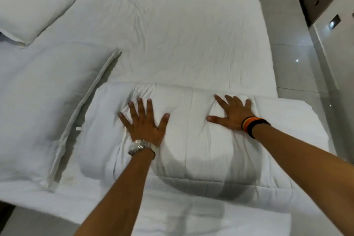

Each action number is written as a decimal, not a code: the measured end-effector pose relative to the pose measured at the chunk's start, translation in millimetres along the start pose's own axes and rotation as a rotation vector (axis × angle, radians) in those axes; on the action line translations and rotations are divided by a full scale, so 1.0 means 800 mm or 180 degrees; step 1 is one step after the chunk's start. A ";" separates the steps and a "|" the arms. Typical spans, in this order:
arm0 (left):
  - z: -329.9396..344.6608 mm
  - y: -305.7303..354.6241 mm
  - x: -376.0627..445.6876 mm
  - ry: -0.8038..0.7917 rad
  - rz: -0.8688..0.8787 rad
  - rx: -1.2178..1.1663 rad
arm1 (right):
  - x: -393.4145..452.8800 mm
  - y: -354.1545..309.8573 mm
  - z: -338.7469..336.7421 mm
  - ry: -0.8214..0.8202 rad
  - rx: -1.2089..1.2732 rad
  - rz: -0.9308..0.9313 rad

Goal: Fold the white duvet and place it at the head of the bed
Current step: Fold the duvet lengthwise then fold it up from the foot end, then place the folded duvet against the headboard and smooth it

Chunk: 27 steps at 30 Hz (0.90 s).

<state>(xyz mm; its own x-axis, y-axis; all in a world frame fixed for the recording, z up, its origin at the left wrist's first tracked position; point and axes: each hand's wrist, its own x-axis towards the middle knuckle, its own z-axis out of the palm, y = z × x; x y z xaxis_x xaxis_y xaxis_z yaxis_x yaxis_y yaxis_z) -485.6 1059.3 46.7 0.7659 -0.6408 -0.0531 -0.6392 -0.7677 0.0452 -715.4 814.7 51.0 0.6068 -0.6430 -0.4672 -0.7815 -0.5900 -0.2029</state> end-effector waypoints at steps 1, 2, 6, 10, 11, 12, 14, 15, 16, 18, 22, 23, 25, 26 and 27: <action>-0.008 0.002 -0.017 0.0090 -0.0096 -0.0232 | -0.001 -0.003 -0.017 0.0030 0.0068 -0.0013; -0.017 0.008 -0.038 0.0118 -0.0217 -0.0485 | -0.004 -0.008 -0.033 0.0068 0.0143 -0.0022; -0.027 0.049 -0.145 0.0038 -0.0727 -0.1371 | 0.005 -0.044 -0.087 -0.0015 0.0416 -0.0288; -0.007 0.075 -0.208 -0.0020 -0.1371 -0.2062 | 0.049 -0.070 -0.104 -0.0472 0.0244 -0.0321; -0.003 0.082 -0.213 -0.0032 -0.1605 -0.2275 | 0.061 -0.070 -0.105 -0.0570 0.0224 -0.0261; 0.001 0.089 -0.220 -0.0047 -0.1961 -0.2522 | 0.072 -0.071 -0.105 -0.0701 0.0227 -0.0225; 0.006 0.099 -0.229 -0.0093 -0.2679 -0.3055 | 0.091 -0.065 -0.099 -0.0889 0.0373 -0.0133; 0.007 0.104 -0.232 -0.0118 -0.2915 -0.3423 | 0.096 -0.059 -0.097 -0.0966 0.0448 -0.0075; 0.009 0.107 -0.234 -0.0119 -0.3061 -0.3841 | 0.100 -0.054 -0.095 -0.1024 0.0501 -0.0007; 0.014 0.115 -0.236 -0.0035 -0.3286 -0.4528 | 0.107 -0.045 -0.090 -0.1208 0.0510 0.0151; 0.031 0.134 -0.240 -0.0182 -0.4041 -0.5091 | 0.116 -0.034 -0.055 -0.1347 0.0803 0.0240; 0.035 0.141 -0.243 -0.0274 -0.4248 -0.5141 | 0.117 -0.030 -0.043 -0.1349 0.0895 0.0247; 0.041 0.158 -0.248 -0.0373 -0.4711 -0.5206 | 0.115 -0.020 -0.023 -0.1414 0.1028 0.0253; 0.042 0.164 -0.250 -0.0339 -0.4872 -0.5244 | 0.114 -0.016 -0.017 -0.1449 0.1071 0.0263; 0.044 0.169 -0.250 -0.0236 -0.4945 -0.5297 | 0.115 -0.013 -0.012 -0.1467 0.1104 0.0278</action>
<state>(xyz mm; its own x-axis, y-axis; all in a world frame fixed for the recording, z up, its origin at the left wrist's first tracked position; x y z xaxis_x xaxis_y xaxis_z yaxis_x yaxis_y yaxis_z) -728.0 1083.7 28.7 0.4243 0.2195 -0.8785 0.8774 0.1403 0.4588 -650.2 756.9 18.0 0.4729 -0.3574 -0.8054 -0.8747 -0.3001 -0.3805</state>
